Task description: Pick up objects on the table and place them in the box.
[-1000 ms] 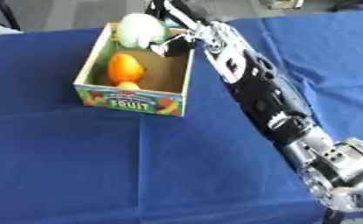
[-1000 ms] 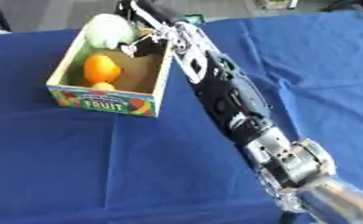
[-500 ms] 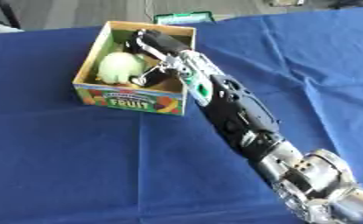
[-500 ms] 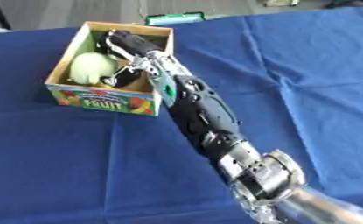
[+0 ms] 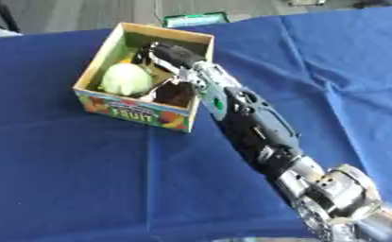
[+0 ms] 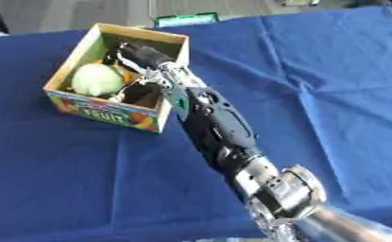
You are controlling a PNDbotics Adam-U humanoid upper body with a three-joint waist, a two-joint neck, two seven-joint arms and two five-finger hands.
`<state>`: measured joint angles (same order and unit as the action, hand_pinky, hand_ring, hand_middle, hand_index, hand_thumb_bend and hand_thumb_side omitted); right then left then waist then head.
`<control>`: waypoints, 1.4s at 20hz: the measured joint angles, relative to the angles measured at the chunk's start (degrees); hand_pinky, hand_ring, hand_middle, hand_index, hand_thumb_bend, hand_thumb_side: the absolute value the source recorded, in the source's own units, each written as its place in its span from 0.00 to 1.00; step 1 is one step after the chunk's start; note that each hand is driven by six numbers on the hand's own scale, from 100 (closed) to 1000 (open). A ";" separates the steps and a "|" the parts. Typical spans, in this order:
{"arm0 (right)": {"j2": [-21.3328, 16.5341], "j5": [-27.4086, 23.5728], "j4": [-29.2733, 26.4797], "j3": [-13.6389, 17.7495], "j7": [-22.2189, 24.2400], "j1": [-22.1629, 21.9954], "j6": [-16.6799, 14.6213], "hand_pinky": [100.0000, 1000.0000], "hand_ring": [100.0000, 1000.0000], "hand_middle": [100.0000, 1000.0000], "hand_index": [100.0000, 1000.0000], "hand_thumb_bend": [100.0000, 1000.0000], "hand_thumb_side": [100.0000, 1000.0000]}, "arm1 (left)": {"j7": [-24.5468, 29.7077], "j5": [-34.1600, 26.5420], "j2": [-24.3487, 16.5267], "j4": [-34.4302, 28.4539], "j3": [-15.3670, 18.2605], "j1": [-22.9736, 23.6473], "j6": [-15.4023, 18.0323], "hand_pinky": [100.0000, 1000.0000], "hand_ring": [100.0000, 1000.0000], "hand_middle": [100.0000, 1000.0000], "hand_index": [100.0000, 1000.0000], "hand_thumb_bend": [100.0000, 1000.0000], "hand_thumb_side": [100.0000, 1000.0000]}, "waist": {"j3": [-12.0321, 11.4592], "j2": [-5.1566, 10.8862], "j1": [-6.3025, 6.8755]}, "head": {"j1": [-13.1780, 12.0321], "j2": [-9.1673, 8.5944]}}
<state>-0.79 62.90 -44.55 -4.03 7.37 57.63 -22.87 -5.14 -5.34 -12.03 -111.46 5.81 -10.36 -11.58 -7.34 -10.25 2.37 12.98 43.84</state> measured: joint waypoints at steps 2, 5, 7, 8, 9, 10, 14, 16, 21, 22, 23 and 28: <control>-0.04 -0.02 0.00 0.36 0.54 -0.11 0.22 0.75 0.75 0.77 0.84 0.52 0.45 | 0.00 0.00 0.00 0.00 0.00 0.00 0.00 0.71 0.48 0.55 0.63 0.00 0.62 | 0.22 0.00 0.00 | -0.02 0.00; -0.53 -0.74 -0.10 1.09 0.93 -0.13 1.04 0.75 0.76 0.79 0.86 0.53 0.47 | 0.00 0.00 0.00 0.00 0.00 0.02 0.00 0.71 0.48 0.55 0.63 0.00 0.62 | 0.35 0.02 -0.03 | -0.08 0.00; -0.97 -1.69 -0.49 1.56 0.73 -0.12 1.91 0.76 0.76 0.80 0.87 0.54 0.48 | 0.00 0.00 0.00 0.00 0.00 0.04 0.00 0.71 0.48 0.55 0.63 0.00 0.62 | 0.58 0.03 -0.04 | -0.20 0.00; -1.30 -2.18 -0.78 1.80 0.54 -0.12 2.38 0.76 0.77 0.81 0.88 0.55 0.49 | 0.00 0.00 0.00 0.00 0.00 0.05 0.00 0.71 0.49 0.55 0.63 0.00 0.62 | 0.64 0.05 -0.05 | -0.24 0.00; -1.63 -2.80 -1.05 2.04 0.29 -0.12 2.86 0.77 0.77 0.82 0.89 0.56 0.49 | 0.00 0.00 0.00 0.00 0.01 0.11 0.00 0.71 0.49 0.55 0.63 0.00 0.62 | 0.66 0.10 -0.06 | -0.28 0.00; -1.99 -3.56 -1.37 2.29 0.09 -0.11 3.34 0.77 0.78 0.83 0.89 0.56 0.50 | 0.00 0.00 0.00 0.00 0.01 0.17 -0.01 0.71 0.49 0.55 0.63 0.00 0.62 | 0.72 0.16 -0.08 | -0.30 0.00; -4.24 -7.27 -3.56 3.22 -0.50 0.15 5.07 0.78 0.78 0.83 0.89 0.57 0.49 | -0.07 0.00 0.00 0.00 0.03 0.28 0.03 0.71 0.49 0.55 0.63 0.00 0.62 | 1.11 0.35 -0.27 | -0.70 0.00; -5.59 -9.69 -5.19 3.62 -0.59 0.25 5.78 0.79 0.78 0.83 0.89 0.57 0.49 | -0.14 0.01 0.00 0.00 0.04 0.32 0.04 0.71 0.49 0.55 0.63 0.00 0.62 | 1.46 0.37 -0.37 | -0.91 0.00; -9.41 -17.01 -10.26 4.02 -0.33 -0.52 7.48 0.79 0.78 0.81 0.88 0.58 0.49 | -0.43 0.02 0.00 0.00 0.21 0.45 -0.02 0.71 0.49 0.55 0.63 0.00 0.62 | 2.20 0.41 -0.36 | -1.55 0.00; -10.23 -18.63 -11.46 4.01 -0.15 -0.85 7.76 0.79 0.78 0.80 0.88 0.58 0.48 | -0.47 0.02 0.00 0.00 0.30 0.51 -0.04 0.71 0.49 0.55 0.63 0.00 0.62 | 2.32 0.43 -0.35 | -1.69 0.00; -11.08 -20.28 -12.81 4.01 0.02 -1.22 8.03 0.79 0.77 0.80 0.88 0.58 0.48 | -0.49 0.02 0.00 0.00 0.37 0.61 -0.04 0.71 0.49 0.55 0.63 0.00 0.62 | 2.42 0.46 -0.35 | -1.78 0.00; -15.43 -29.50 -20.31 3.95 0.17 -3.62 9.63 0.80 0.75 0.76 0.86 0.56 0.42 | -0.66 0.02 0.00 0.00 0.41 0.77 -0.07 0.71 0.49 0.55 0.63 0.00 0.62 | 2.85 0.54 -0.31 | -2.20 0.00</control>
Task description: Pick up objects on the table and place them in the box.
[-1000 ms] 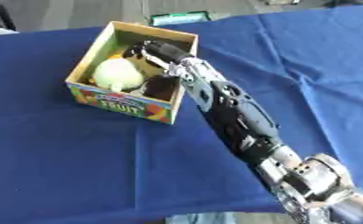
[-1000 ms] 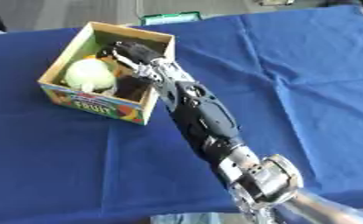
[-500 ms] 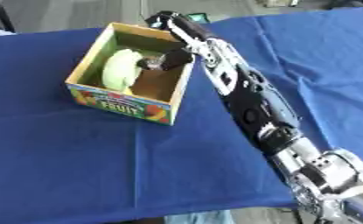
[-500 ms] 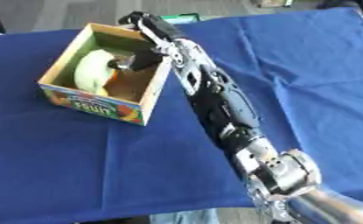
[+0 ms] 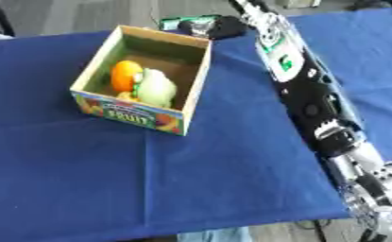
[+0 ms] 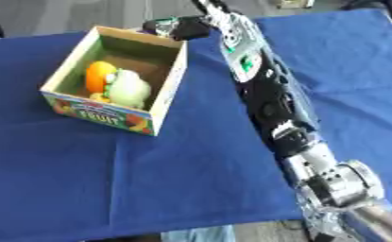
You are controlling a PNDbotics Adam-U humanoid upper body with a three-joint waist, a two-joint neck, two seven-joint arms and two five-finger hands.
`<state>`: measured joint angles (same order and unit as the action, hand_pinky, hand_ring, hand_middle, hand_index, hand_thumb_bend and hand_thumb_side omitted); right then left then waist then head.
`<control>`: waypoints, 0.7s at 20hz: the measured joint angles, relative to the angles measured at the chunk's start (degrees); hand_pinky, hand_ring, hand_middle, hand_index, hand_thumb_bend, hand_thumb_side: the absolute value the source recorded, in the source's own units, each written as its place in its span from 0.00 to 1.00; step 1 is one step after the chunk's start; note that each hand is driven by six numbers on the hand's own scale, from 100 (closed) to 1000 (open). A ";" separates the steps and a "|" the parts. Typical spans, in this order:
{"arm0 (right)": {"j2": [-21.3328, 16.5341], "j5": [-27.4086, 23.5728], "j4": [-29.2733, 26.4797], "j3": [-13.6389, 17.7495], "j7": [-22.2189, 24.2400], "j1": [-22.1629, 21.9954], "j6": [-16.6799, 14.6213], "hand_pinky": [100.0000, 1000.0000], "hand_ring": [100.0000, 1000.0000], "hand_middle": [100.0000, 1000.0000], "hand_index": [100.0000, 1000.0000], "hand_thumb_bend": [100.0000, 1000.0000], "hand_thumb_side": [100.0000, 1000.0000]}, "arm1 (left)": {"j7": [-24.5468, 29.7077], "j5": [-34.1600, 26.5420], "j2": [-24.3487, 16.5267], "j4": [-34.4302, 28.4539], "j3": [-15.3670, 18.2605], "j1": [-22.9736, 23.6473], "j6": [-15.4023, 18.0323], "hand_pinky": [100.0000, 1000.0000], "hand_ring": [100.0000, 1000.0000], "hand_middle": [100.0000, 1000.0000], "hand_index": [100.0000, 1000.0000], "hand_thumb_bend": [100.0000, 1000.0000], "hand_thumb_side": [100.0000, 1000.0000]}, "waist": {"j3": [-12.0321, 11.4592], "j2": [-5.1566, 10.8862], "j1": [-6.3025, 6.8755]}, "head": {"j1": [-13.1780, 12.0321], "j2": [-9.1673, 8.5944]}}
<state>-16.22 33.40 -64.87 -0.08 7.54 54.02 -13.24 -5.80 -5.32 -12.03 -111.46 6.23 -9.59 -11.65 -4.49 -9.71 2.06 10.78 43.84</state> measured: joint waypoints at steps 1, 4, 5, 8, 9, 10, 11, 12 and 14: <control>-0.93 -2.41 -1.58 -0.01 -0.04 -0.79 0.32 0.80 0.75 0.76 0.86 0.55 0.40 | -0.04 0.00 0.00 0.00 0.00 0.00 0.01 0.71 0.49 0.55 0.63 0.00 0.62 | 0.18 0.00 0.00 | -0.09 0.00; -4.00 -12.81 -6.20 0.00 0.84 -4.22 1.16 0.81 0.75 0.75 0.84 0.55 0.37 | -0.21 0.04 0.00 0.00 0.14 0.01 0.05 0.71 0.49 0.55 0.63 0.00 0.62 | 0.25 -0.01 -0.03 | -0.38 0.00; -5.11 -16.86 -7.80 0.03 1.54 -5.59 1.28 0.82 0.75 0.75 0.84 0.54 0.37 | -0.31 0.07 0.00 0.00 0.30 0.02 0.04 0.71 0.49 0.55 0.63 0.00 0.62 | 0.27 -0.04 -0.05 | -0.55 0.00; -8.77 -27.92 -12.54 0.53 3.89 -10.39 1.04 0.82 0.75 0.74 0.84 0.54 0.38 | -0.54 0.24 -0.01 0.00 0.52 0.03 0.09 0.71 0.49 0.55 0.63 0.00 0.62 | 0.57 -0.27 -0.06 | -0.94 0.00; -9.88 -30.85 -13.90 0.88 4.55 -11.94 0.86 0.82 0.75 0.74 0.84 0.54 0.38 | -0.71 0.31 -0.02 0.00 0.69 0.03 0.11 0.71 0.49 0.55 0.63 0.00 0.62 | 0.57 -0.37 -0.06 | -1.10 0.00; -10.89 -33.45 -15.15 1.22 5.13 -13.51 0.64 0.82 0.75 0.73 0.83 0.53 0.37 | -0.88 0.34 -0.02 -0.01 0.83 0.03 0.10 0.71 0.49 0.55 0.63 0.00 0.62 | 0.59 -0.54 -0.06 | -1.22 0.00; -11.78 -35.75 -16.25 1.59 5.65 -15.13 0.36 0.82 0.74 0.73 0.83 0.52 0.37 | -1.02 0.35 -0.02 -0.01 1.00 0.03 0.12 0.71 0.49 0.55 0.63 0.00 0.62 | 0.66 -0.68 -0.06 | -1.33 0.00; -12.56 -37.78 -17.20 1.96 6.12 -16.75 0.10 0.82 0.74 0.72 0.82 0.50 0.37 | -1.16 0.36 -0.03 -0.01 1.04 0.03 0.13 0.71 0.49 0.55 0.63 0.00 0.62 | 0.81 -0.77 -0.06 | -1.40 0.00; -13.94 -41.23 -18.56 2.72 6.80 -19.49 -0.21 0.81 0.73 0.71 0.82 0.47 0.37 | -1.35 0.39 -0.04 -0.01 1.07 0.01 0.11 0.71 0.50 0.55 0.63 0.00 0.62 | 0.98 -0.92 -0.05 | -1.57 0.00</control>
